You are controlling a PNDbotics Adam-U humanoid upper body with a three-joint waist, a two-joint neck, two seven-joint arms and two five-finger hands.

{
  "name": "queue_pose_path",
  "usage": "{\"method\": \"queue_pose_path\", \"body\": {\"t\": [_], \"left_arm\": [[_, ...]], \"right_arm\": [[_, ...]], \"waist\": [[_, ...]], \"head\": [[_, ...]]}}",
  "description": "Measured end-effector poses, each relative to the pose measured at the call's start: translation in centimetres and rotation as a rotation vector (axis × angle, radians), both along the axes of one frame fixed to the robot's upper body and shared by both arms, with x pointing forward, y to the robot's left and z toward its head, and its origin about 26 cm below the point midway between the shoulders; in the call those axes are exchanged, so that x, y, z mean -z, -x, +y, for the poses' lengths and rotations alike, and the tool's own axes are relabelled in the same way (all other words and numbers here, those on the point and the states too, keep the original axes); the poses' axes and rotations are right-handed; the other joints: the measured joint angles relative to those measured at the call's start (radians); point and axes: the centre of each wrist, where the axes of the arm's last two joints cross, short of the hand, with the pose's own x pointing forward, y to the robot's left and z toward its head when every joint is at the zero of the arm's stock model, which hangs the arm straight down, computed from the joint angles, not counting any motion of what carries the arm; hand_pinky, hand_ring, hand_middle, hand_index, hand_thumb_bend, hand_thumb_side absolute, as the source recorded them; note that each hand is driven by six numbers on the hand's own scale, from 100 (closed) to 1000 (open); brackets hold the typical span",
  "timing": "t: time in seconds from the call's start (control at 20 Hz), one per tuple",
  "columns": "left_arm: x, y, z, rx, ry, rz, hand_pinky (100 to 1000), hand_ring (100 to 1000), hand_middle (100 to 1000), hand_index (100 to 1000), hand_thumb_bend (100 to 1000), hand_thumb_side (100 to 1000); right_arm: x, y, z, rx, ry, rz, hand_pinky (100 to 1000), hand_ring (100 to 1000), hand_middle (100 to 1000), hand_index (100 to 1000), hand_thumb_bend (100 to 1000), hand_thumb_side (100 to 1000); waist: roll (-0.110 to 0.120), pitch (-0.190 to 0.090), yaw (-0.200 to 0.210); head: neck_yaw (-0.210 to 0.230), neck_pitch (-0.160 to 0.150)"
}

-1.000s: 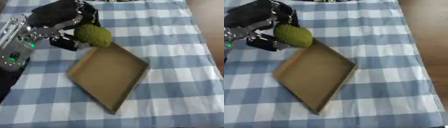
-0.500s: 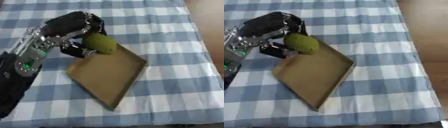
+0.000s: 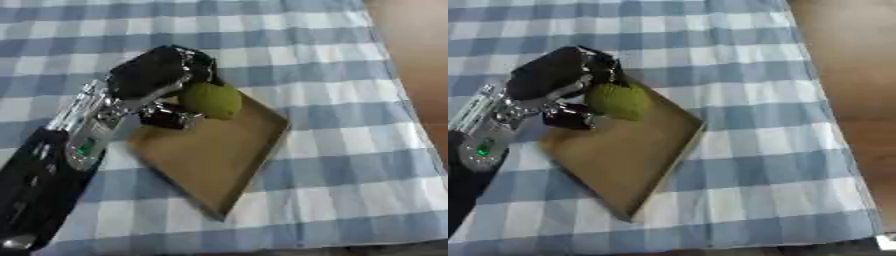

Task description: Pick up objects on the table and place them in the box.

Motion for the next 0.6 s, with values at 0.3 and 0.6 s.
{"method": "queue_pose_path", "body": {"t": [0.3, 0.6], "left_arm": [[1.3, 0.0, -0.7, -0.021, -0.041, -0.007, 534, 547, 574, 727, 123, 100], [1.7, 0.0, -0.8, -0.026, -0.204, -0.060, 664, 686, 695, 868, 299, 100]], "right_arm": [[0.0, -0.1, 0.2, -0.009, -0.007, 0.006, 809, 734, 653, 794, 100, 470], [0.0, -0.1, 0.2, -0.011, -0.009, 0.009, 810, 735, 653, 794, 100, 470]], "waist": [[0.000, 0.003, -0.001], [0.000, 0.003, -0.001]], "head": [[-0.002, 0.000], [-0.004, -0.004]]}}
